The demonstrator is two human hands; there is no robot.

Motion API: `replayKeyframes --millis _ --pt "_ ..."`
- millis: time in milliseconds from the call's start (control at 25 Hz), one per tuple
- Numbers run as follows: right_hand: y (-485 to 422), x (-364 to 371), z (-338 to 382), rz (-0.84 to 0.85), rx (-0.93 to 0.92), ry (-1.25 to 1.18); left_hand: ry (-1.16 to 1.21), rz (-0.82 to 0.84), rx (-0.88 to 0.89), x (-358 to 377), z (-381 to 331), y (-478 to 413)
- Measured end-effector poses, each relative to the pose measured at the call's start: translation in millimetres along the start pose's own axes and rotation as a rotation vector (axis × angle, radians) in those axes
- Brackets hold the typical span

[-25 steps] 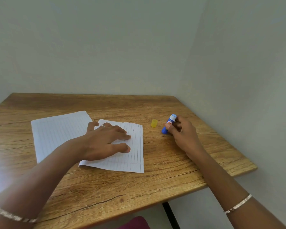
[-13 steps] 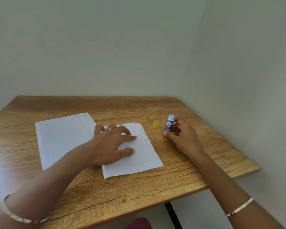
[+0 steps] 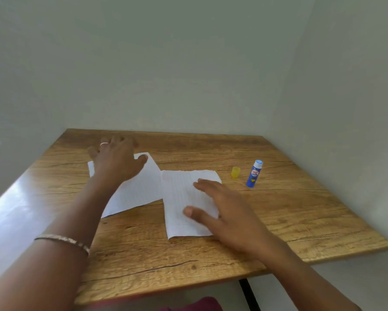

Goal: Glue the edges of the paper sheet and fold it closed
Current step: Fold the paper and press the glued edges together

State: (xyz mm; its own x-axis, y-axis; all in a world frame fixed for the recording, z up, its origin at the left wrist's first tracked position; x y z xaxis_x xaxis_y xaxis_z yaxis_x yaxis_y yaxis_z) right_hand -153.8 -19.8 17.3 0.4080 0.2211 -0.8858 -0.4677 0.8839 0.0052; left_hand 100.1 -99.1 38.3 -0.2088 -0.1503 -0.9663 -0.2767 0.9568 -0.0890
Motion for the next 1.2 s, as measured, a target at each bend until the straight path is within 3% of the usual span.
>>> replayKeyframes --millis 80,240,440,720,880,1080,1200 --pt "-6.6 23.2 4.2 0.127 -0.029 0.03 -0.01 0.077 -0.116 11.5 26.1 -9.7" --pt "-11.5 27.7 -12.8 0.209 -0.03 0.069 0.083 0.177 -0.27 27.8 65.9 -24.7" --pt "-14.6 12.6 -34.9 0.341 -0.065 0.107 0.161 0.184 -0.319 30.5 90.0 -38.9" --pt "-16.1 3.6 -45.8 0.349 -0.086 0.049 0.274 0.202 -0.347 28.7 102.6 -35.2" --pt "-14.9 4.8 -46.5 0.363 -0.084 0.062 0.699 0.113 -0.284 20.0 98.7 -31.3" --pt "-13.4 2.3 -42.4 0.366 -0.089 0.097 1.376 -0.195 0.037 -36.3 72.0 -18.6" --pt "-16.1 0.4 -43.1 0.33 -0.103 0.052 1.784 -0.179 0.109 -46.5 64.9 -10.1"
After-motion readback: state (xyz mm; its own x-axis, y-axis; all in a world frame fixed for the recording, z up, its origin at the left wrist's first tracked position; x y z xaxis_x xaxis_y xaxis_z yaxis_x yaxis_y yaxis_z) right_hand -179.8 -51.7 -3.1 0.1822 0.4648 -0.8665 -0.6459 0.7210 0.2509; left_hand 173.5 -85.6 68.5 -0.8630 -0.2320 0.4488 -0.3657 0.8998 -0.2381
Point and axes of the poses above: each hand's wrist, its own y-axis away from the middle knuckle, its own x-axis out of the palm, z = x × y, the point moved 9 cm from there along -y, towards the middle knuckle, and after that the axes turned 8 degrees about z, right-handed, at the moved point
